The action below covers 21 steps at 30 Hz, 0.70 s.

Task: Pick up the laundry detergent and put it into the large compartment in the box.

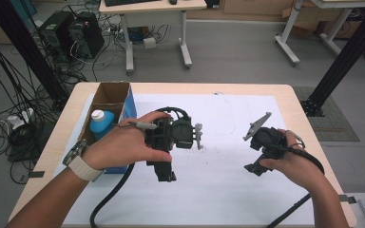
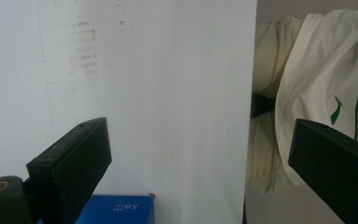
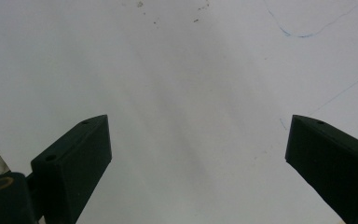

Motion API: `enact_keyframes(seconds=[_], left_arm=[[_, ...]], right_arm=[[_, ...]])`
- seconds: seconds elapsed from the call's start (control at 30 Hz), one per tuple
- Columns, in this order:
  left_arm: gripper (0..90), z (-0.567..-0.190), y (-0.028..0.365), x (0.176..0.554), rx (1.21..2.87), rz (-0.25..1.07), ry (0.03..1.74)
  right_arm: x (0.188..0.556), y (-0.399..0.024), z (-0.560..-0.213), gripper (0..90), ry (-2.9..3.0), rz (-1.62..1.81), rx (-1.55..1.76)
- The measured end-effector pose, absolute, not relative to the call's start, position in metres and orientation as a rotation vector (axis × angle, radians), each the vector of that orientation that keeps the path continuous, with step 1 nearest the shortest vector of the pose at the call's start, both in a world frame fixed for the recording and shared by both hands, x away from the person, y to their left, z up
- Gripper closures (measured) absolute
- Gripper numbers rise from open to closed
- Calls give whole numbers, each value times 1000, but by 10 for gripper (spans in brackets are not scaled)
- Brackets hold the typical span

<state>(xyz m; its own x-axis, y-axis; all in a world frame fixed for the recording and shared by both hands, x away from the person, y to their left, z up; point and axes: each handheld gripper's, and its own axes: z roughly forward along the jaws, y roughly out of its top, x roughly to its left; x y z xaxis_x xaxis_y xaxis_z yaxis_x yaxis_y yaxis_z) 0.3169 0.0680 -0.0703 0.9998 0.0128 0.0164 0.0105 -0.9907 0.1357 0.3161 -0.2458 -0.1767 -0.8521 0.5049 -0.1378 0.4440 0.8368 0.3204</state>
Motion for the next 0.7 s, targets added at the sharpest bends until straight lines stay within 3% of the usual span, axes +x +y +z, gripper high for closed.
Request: enact_keyframes(seconds=[0.7], left_arm=[[61, -70, 69, 316, 3001, 26, 13]], right_arm=[[316, -246, -177, 68, 2799, 411, 732]])
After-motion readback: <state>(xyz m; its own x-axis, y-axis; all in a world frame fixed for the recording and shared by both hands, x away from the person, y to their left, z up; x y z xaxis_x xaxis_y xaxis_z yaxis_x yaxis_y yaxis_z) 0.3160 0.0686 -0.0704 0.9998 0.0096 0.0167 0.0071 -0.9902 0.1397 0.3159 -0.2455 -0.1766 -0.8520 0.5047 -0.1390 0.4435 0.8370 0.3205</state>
